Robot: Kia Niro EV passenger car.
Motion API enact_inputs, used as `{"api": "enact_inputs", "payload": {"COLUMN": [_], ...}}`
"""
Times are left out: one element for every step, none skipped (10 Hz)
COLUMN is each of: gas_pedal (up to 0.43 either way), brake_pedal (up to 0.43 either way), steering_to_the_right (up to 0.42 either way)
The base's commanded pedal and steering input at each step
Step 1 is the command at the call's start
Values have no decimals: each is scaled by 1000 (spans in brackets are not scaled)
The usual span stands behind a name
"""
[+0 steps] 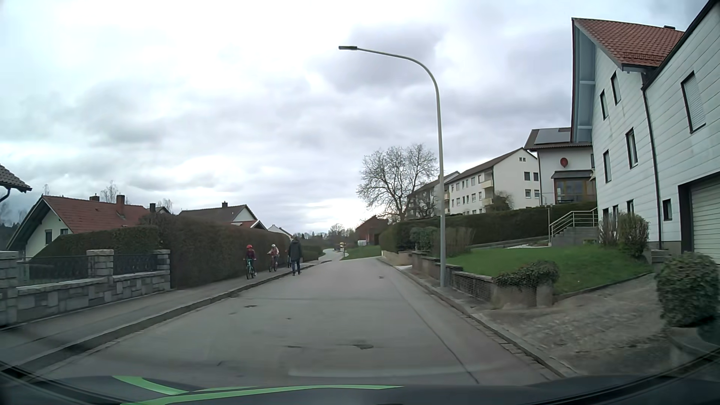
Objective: Follow the waypoints while adhering to traffic rules and regulations
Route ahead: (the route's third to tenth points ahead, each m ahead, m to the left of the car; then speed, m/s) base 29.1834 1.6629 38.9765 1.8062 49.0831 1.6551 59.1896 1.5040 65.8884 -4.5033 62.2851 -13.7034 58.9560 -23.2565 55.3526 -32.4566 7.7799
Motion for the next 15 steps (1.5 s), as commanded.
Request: {"api": "enact_inputs", "payload": {"gas_pedal": [130, 130, 130, 118, 110, 110, 110, 110, 98, 98, 98, 98, 79, 67, 79], "brake_pedal": [0, 0, 0, 0, 0, 0, 0, 0, 0, 0, 0, 0, 0, 0, 0], "steering_to_the_right": [2, 3, 3, 3, 3, 2, 2, 1, -1, -2, -2, -1, -1, -1, -1]}}
